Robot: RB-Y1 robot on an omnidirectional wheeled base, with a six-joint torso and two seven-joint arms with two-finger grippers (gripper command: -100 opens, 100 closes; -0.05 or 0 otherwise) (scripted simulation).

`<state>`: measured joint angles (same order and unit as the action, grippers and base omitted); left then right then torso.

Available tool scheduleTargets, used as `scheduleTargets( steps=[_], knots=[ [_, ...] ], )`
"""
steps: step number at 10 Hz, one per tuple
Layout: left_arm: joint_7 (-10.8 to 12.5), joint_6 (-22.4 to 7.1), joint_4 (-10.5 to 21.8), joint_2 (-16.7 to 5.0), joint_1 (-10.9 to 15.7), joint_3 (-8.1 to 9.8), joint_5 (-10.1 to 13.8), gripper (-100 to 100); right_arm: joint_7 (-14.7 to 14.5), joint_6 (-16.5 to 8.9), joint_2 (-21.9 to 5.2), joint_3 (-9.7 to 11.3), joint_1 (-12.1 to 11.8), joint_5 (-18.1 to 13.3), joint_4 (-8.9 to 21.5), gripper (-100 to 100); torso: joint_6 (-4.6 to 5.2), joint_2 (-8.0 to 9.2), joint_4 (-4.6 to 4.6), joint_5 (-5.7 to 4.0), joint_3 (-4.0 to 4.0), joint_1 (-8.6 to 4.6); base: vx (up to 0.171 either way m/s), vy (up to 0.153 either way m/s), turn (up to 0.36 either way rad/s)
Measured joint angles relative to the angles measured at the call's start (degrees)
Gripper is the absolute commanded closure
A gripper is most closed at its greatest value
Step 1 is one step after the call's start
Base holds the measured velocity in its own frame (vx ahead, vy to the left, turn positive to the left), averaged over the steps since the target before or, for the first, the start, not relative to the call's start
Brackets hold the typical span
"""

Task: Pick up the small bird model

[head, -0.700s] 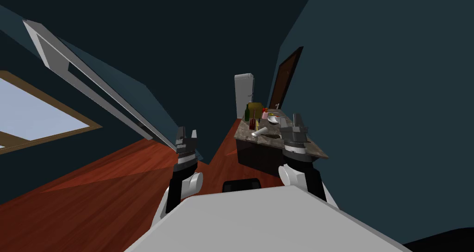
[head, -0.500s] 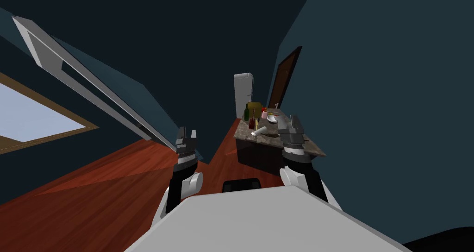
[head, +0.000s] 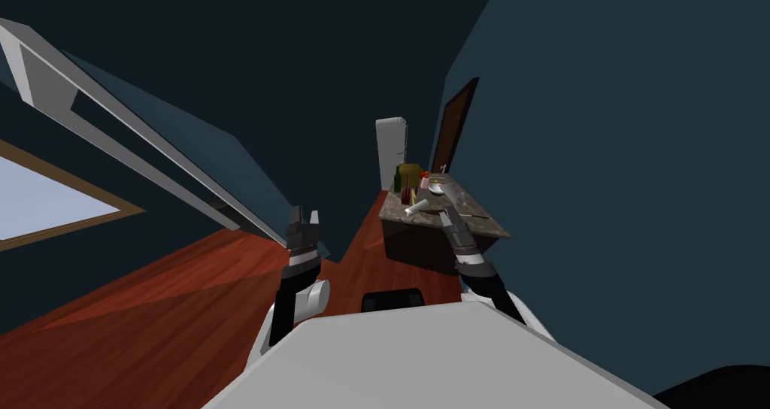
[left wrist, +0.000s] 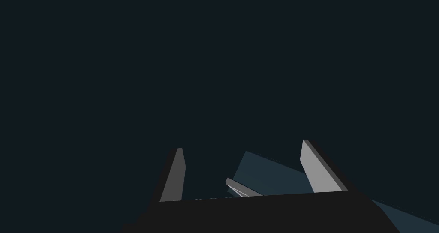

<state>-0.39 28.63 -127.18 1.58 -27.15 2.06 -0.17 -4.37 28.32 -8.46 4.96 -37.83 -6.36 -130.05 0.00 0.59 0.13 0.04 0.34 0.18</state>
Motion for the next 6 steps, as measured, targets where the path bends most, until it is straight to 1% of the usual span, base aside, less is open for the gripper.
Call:
scheduleTargets(
  steps=[1,2,3,4,5,6],
  knots=[
    [0.00,0.00,0.00,0.00,0.00,0.00,0.00,0,-0.55,-0.16,-0.49,0.67,-0.87,-0.96,0.84,-100,-0.01,-0.15,-0.02,0.00,-0.08,-0.04,-0.071,0.032,-0.038],
    [0.00,0.00,0.00,0.00,-0.01,0.00,0.00,0,-0.84,-0.17,-1.84,1.04,-2.58,-2.03,1.66,-100,0.01,-0.24,-0.05,-0.01,-0.13,-0.05,-0.046,0.023,-0.024],
    [0.00,0.00,0.00,0.00,-0.01,0.00,0.00,0,-1.02,-0.02,-2.43,1.10,-2.72,-2.60,3.21,-100,-0.01,-0.37,-0.07,-0.01,-0.20,-0.08,-0.048,0.023,-0.024],
    [0.00,0.00,0.00,0.00,-0.01,0.00,0.00,0,-1.63,0.07,-3.29,1.98,-3.92,-4.01,4.66,-100,0.00,-0.38,-0.08,-0.01,-0.22,-0.08,-0.044,0.025,-0.021],
    [0.00,0.00,0.00,0.00,-0.01,0.00,0.00,0,-1.73,0.28,-4.18,1.70,-3.99,-4.39,6.41,-100,-0.01,-0.42,-0.08,-0.01,-0.23,-0.09,-0.059,0.042,-0.024],
    [0.00,0.00,0.00,0.00,-0.01,0.00,0.00,0,-2.00,0.28,-5.62,2.20,-6.09,-5.57,7.24,-100,0.01,-0.35,-0.08,0.00,-0.20,-0.03,-0.052,0.034,-0.019]
  ],
)
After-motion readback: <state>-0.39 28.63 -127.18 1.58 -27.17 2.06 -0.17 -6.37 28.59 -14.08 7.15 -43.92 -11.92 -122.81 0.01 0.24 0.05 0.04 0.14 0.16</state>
